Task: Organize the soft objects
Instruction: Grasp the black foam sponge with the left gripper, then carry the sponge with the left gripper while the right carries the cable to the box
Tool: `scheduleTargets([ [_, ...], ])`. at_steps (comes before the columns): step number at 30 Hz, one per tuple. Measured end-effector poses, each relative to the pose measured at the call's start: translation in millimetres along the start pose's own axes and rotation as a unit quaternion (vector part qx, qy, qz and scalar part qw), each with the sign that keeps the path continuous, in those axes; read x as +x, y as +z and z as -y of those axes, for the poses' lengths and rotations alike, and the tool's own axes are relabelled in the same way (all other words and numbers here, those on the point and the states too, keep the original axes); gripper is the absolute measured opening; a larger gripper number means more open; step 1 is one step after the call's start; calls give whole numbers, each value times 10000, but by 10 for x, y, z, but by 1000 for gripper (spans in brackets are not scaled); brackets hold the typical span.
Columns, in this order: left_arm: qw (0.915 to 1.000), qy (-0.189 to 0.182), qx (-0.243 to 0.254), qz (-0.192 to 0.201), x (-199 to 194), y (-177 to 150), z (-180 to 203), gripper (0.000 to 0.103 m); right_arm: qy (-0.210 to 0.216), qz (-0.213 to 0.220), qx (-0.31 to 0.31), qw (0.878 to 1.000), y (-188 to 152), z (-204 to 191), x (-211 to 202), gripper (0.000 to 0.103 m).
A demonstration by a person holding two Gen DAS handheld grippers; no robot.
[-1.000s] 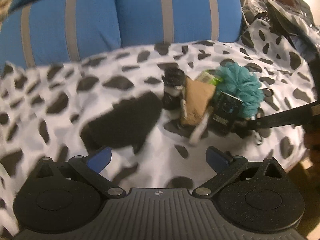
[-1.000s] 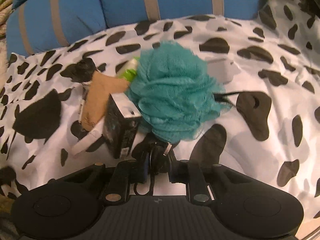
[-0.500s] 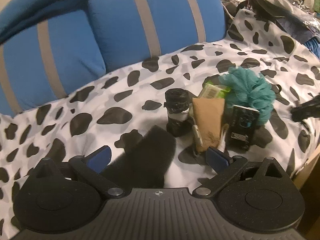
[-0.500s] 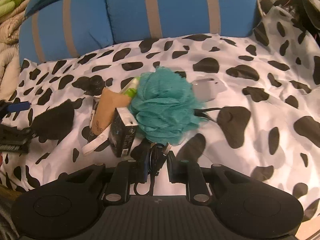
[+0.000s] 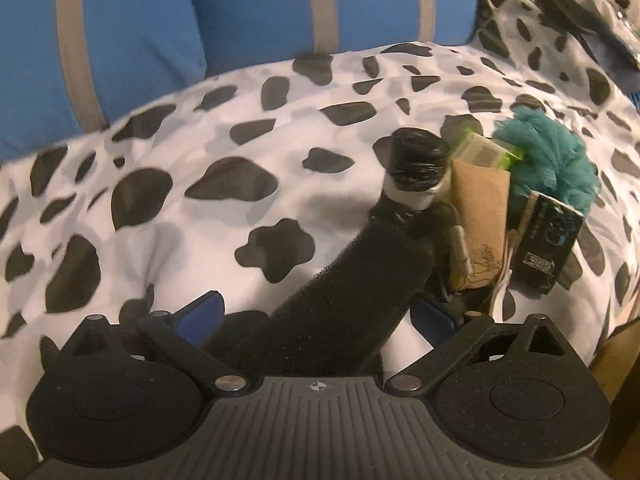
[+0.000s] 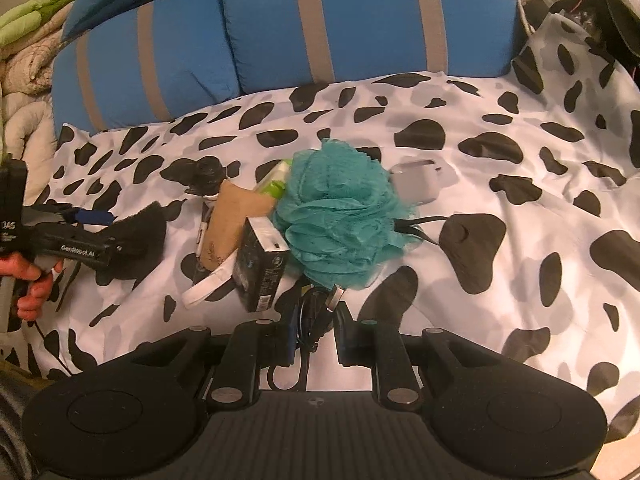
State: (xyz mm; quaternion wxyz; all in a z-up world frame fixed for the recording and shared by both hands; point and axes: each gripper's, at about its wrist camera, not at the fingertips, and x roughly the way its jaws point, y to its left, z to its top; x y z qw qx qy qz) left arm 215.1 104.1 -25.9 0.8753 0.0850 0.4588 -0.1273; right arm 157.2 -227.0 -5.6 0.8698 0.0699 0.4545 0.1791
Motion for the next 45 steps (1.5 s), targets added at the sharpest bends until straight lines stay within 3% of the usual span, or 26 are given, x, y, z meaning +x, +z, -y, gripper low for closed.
scheduleTargets([
  [4,9988,-312,-289,-239,77,-33,-88,80,47,10,-5,10000,3,-7,-9,21],
  [7,9986,-243,-116,-446,118,-75,-17,62,49,33,-18,10000,2,-8,-21,21],
  [12,9991,-151,-96,-377,21,-88,76,49,0,56,-49,10000,-6,3,-34,21],
  [24,9982,133,-587,-28,-354,-52,320,46,-94,125,-183,9997,-15,-5,-89,21],
  [30,9968,293,-731,140,-594,-145,624,46,-77,139,-215,9996,-42,-11,-147,21],
  [45,9958,-154,-899,14,-876,-608,1317,46,115,-348,-523,9980,-395,-128,-196,21],
])
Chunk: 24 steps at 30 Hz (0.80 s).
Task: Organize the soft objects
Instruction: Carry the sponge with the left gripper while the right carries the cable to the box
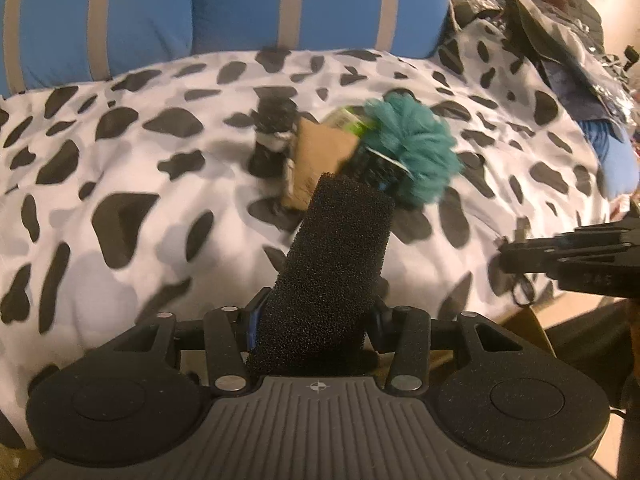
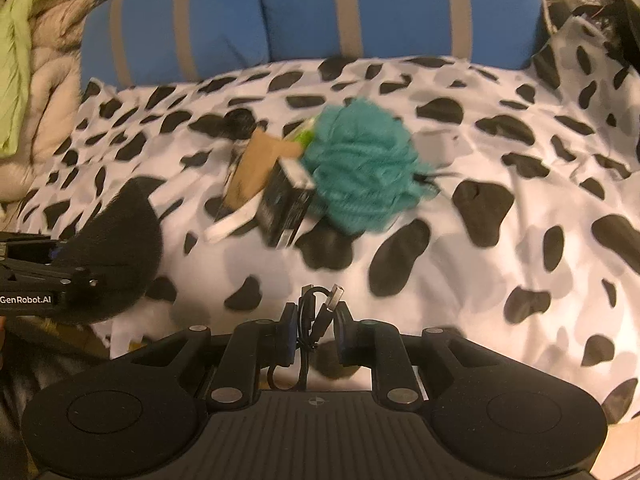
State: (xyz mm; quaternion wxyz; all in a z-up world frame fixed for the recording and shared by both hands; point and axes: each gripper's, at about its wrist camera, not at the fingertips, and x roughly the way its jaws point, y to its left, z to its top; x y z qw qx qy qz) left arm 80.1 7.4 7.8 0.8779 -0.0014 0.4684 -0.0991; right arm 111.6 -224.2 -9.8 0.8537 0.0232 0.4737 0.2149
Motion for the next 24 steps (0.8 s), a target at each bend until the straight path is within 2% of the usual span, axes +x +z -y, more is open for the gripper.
scheduleTargets([
  [10,9988,-271,-63,-413,-31,-289,304,46,91,-465,-52,9989,-281,-75,-33,21],
  [21,9913,-358,37,-1265,133,-487,409,46,119,-1182,-289,9925,-562,-268,61,21],
  [24,9896,-363,71,-1390,165,-513,414,46,84,-1363,-374,9899,-585,-304,123,21],
])
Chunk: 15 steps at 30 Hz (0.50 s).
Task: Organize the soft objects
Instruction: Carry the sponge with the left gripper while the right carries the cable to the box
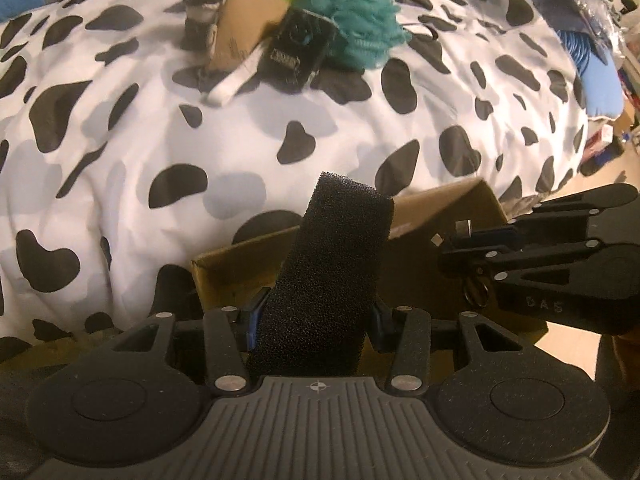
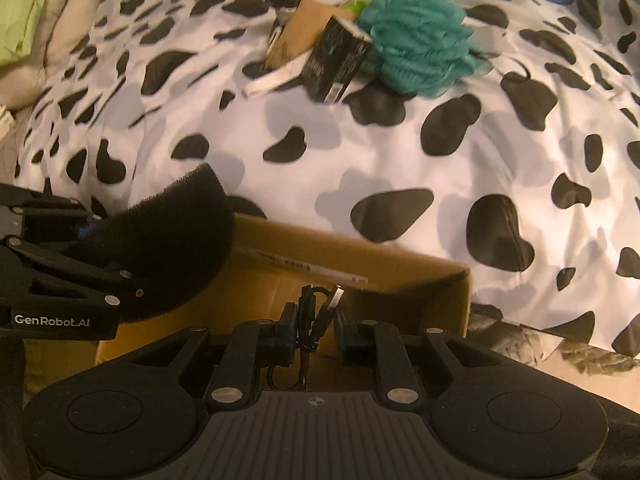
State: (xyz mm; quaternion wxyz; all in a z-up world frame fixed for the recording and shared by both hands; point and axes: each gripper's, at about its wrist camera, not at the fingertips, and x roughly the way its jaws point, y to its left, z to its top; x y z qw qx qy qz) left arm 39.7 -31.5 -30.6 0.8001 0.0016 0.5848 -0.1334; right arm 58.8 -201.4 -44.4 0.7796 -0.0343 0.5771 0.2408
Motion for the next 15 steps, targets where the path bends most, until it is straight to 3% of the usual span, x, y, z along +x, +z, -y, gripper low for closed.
scheduleTargets([
  [7,9998,-11,-52,-172,49,0,-15,47,-16,-283,-107,9995,7,-39,90,22],
  [9,9997,25,-70,-218,67,14,-12,47,-24,-401,-140,9991,13,-46,116,30],
  [11,9996,120,-99,-255,89,26,-18,48,-95,-479,-154,9987,28,-47,131,65],
  [13,9992,190,-133,-318,110,34,-32,52,-189,-456,-173,9986,34,-50,122,86],
  [14,9991,214,-153,-335,115,34,-42,57,-238,-439,-182,9986,34,-51,120,93],
  [15,9989,263,-177,-335,118,35,-46,69,-280,-438,-179,9985,36,-47,120,94],
])
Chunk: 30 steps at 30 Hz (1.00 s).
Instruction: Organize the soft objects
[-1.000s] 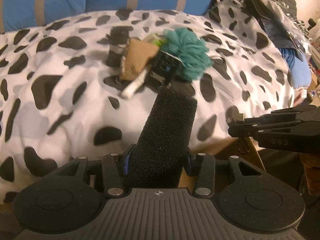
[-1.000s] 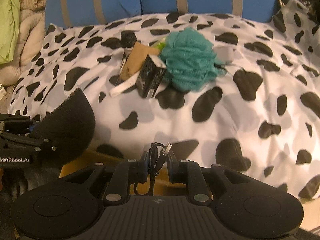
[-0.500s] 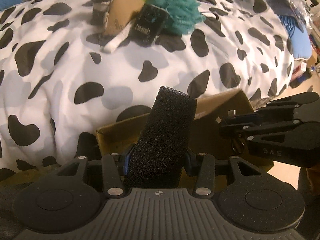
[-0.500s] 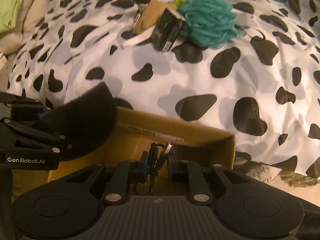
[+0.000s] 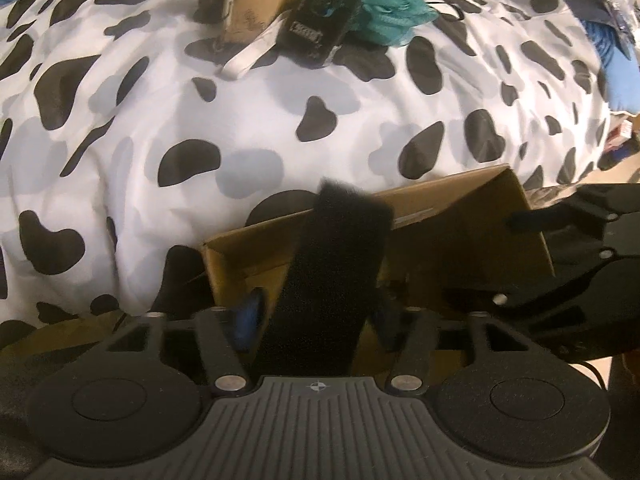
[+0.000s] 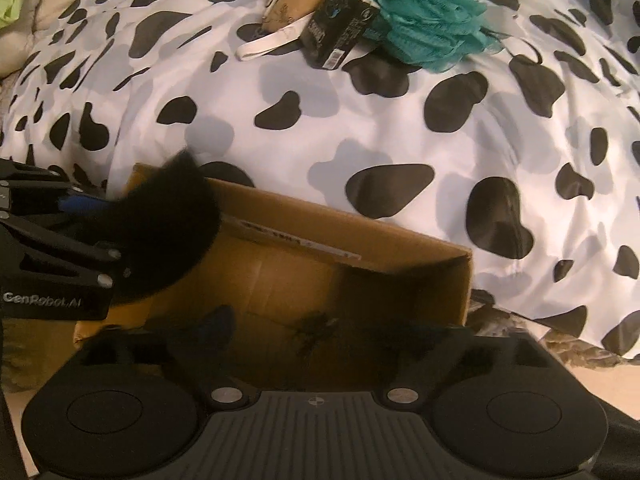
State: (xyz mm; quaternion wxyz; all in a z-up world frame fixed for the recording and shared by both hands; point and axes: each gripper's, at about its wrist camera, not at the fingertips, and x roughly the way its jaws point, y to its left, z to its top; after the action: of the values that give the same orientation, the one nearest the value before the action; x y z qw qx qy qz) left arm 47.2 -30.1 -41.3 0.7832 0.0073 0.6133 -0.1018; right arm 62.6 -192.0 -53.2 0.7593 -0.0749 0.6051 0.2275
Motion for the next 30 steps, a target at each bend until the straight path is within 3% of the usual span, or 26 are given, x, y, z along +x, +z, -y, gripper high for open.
scheduleTargets([
  [4,9998,164,-119,48,-6,15,-46,78,-119,-59,44,9999,-1,19,22,100],
  [17,9983,382,-391,193,-52,40,-137,78,-271,-54,-71,9996,15,-21,39,103],
  [30,9977,532,-418,79,-24,40,-163,78,-454,-29,-31,9990,29,-14,43,103],
])
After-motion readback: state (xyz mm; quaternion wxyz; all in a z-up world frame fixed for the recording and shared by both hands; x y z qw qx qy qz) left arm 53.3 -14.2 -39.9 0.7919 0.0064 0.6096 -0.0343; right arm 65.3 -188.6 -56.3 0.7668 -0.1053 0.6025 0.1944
